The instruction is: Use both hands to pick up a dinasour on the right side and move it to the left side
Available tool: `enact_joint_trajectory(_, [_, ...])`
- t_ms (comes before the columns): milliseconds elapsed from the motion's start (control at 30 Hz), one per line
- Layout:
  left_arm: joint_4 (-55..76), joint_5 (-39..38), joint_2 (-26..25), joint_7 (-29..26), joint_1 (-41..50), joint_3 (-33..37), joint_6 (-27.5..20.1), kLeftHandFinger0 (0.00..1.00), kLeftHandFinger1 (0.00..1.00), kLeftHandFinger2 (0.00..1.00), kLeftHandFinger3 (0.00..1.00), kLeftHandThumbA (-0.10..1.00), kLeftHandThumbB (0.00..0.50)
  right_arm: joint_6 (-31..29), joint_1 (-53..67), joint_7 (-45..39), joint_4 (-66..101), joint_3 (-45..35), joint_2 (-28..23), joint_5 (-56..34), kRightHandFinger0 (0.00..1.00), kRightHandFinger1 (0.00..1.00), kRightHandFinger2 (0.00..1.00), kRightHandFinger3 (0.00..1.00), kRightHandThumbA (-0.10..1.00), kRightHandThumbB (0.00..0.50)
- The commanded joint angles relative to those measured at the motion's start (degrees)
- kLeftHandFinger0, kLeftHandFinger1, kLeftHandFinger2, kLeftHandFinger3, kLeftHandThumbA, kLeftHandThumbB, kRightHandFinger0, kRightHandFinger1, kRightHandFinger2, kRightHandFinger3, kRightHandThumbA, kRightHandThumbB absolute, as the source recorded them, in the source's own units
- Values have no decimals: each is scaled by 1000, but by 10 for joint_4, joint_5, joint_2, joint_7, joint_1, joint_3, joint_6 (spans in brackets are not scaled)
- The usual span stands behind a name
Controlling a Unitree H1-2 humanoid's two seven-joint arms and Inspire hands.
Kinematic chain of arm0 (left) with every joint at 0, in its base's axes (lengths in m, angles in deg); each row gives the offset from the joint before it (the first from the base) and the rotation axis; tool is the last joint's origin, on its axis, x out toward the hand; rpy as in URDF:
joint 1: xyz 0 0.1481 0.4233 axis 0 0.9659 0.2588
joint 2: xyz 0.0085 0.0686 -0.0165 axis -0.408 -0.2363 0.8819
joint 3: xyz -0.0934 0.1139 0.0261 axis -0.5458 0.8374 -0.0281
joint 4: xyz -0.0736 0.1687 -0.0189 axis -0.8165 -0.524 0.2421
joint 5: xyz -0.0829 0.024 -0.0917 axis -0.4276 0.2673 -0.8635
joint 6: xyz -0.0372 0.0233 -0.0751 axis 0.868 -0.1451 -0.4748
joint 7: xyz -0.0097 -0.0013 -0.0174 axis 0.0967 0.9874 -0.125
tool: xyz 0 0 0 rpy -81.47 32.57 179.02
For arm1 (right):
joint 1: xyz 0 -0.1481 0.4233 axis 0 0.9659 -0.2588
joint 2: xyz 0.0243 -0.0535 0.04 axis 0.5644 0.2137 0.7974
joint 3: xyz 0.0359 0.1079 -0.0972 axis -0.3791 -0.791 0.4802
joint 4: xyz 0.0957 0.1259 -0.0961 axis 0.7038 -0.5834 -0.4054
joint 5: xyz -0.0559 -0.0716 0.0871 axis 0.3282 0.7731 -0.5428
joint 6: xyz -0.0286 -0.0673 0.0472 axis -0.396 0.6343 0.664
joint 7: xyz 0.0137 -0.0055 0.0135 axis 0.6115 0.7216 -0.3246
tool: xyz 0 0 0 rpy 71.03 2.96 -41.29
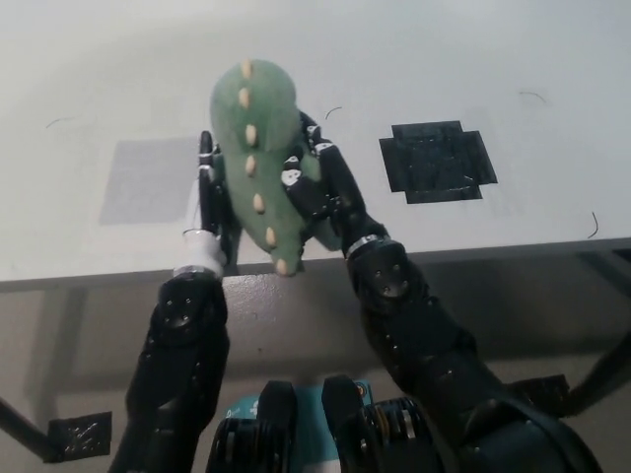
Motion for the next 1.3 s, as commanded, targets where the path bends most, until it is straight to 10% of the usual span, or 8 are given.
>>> enact_joint_trajectory(0, [53, -17, -15, 30, 3, -4, 12, 1000, 1000, 1000, 1000, 1000, 140, 19, -35, -26, -9, 26, 50, 29, 1000, 1000, 1000, 1000, 1000, 0])
enact_joint_trajectory(433, [57, -51, -40, 42, 1, -31, 22, 1000, 1000, 1000, 1000, 1000, 198, 4, -101, -28, -103, 26, 70, 30, 1000, 1000, 1000, 1000, 1000, 1])
enact_joint_trajectory(667, [63, -80, -38, 56, -1, -48, 1, 1000, 1000, 1000, 1000, 1000, 114, 6, -118, -24, -119, 27, 78, 30, 1000, 1000, 1000, 1000, 1000, 0])
enact_joint_trajectory(1267, [57, -78, -44, 59, -10, -45, -8, 1000, 1000, 1000, 1000, 1000, 135, -3, -127, -29, -123, 26, 75, 28, 1000, 1000, 1000, 1000, 1000, 6])
